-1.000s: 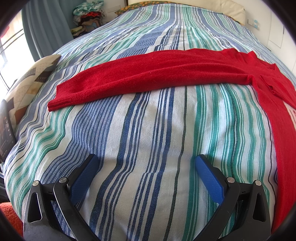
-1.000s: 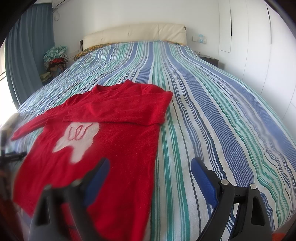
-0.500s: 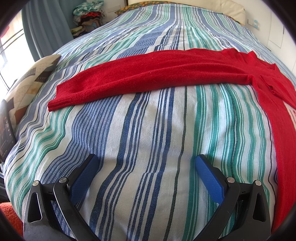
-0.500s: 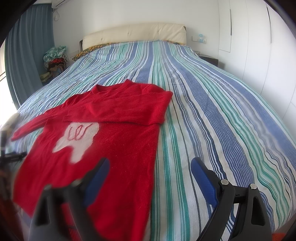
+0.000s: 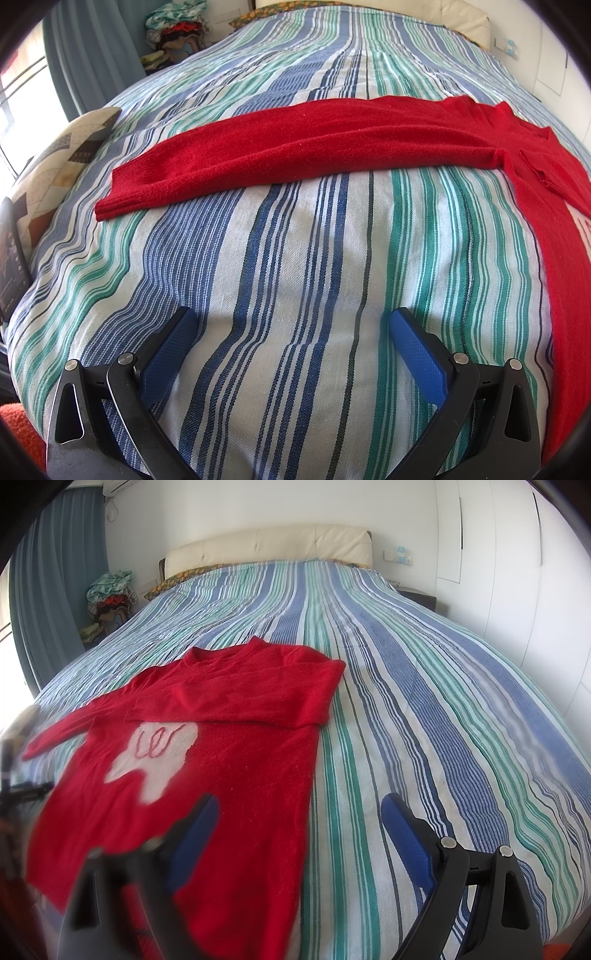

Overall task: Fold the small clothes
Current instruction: 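Grasp the red sweater hem with the left tool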

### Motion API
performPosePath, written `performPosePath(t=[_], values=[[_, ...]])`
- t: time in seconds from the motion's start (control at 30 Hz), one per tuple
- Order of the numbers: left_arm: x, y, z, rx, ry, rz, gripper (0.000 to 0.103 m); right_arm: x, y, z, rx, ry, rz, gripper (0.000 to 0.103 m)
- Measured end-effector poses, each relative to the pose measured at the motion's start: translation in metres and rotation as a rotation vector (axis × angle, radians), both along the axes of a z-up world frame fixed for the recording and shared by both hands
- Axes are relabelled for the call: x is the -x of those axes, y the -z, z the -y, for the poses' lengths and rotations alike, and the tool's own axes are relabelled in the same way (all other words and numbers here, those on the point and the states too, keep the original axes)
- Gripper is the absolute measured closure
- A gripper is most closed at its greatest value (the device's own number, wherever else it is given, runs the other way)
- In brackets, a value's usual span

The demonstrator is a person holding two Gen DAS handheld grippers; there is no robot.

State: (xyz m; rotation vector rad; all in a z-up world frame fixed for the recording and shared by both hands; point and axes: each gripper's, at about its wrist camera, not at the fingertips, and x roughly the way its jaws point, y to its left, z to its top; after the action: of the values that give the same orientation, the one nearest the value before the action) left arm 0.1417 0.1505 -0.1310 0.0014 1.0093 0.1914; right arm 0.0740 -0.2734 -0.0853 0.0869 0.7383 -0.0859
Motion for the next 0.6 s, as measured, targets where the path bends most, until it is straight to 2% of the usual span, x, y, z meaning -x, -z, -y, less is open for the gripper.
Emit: performPosePath(t=[0.07, 0.13, 0.23, 0.33, 0.47, 0.6], values=[[-0.006, -0.006, -0.004, 0.025, 0.008, -0.067, 0.001, 0.000, 0.000, 0.000, 0.001, -0.001, -0.001, 0.014], [-0.008, -0.020, -0.018, 0.115, -0.019, -0.105, 0.001, 0.000, 0.000, -0.001, 0.002, 0.000, -0.001, 0.014], [0.000, -0.051, -0.064, 0.318, -0.120, -0.003, 0.001, 0.001, 0.000, 0.000, -0.001, 0.005, 0.003, 0.014], [0.001, -0.067, -0.126, 0.485, -0.248, 0.060, 0.001, 0.000, 0.001, 0.001, -0.009, 0.005, 0.002, 0.014], [-0.023, -0.052, -0.199, 0.635, -0.391, 0.007, 0.001, -0.003, 0.003, 0.000, -0.018, -0.005, -0.002, 0.014], [-0.051, -0.026, -0.227, 0.675, -0.465, -0.062, 0.004, -0.003, 0.001, -0.004, -0.011, -0.017, 0.001, 0.014]])
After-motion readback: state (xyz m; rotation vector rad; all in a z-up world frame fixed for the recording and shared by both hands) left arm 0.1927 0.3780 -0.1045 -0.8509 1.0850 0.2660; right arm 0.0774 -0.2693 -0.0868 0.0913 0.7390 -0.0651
